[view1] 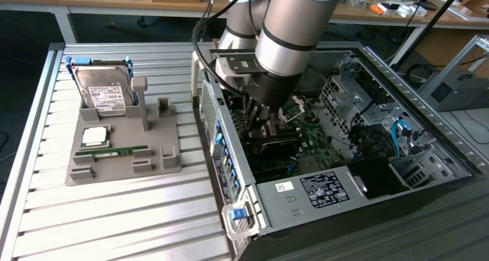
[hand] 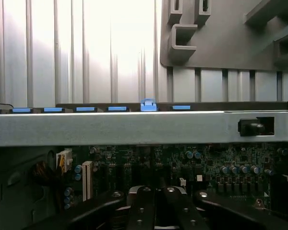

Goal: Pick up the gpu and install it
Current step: 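Press down on the gpu until it lock into place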

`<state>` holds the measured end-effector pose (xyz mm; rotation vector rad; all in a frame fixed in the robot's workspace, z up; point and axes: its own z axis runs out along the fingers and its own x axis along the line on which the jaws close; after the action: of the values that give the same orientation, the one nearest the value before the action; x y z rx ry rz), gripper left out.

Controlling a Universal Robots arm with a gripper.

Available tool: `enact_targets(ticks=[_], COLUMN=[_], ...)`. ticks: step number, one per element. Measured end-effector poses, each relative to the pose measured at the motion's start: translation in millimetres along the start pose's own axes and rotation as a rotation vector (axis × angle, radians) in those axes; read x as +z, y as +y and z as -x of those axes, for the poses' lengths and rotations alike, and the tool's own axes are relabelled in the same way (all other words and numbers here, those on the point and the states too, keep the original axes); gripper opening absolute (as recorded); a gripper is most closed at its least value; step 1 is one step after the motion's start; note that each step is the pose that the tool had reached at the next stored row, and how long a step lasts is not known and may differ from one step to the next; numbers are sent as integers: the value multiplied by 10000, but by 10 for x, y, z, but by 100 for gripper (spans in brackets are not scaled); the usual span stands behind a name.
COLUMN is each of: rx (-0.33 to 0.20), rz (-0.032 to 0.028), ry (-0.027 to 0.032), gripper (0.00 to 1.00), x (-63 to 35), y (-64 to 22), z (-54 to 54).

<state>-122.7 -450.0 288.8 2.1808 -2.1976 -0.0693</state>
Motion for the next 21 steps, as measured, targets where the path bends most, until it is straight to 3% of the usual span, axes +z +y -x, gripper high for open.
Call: enact_targets(ticks=[9, 21], rx=[1, 2], rz=[-74, -77], ry=[0, -1], gripper=[11, 11], x=[13, 19], y=[229, 290], z=[-1, -4])
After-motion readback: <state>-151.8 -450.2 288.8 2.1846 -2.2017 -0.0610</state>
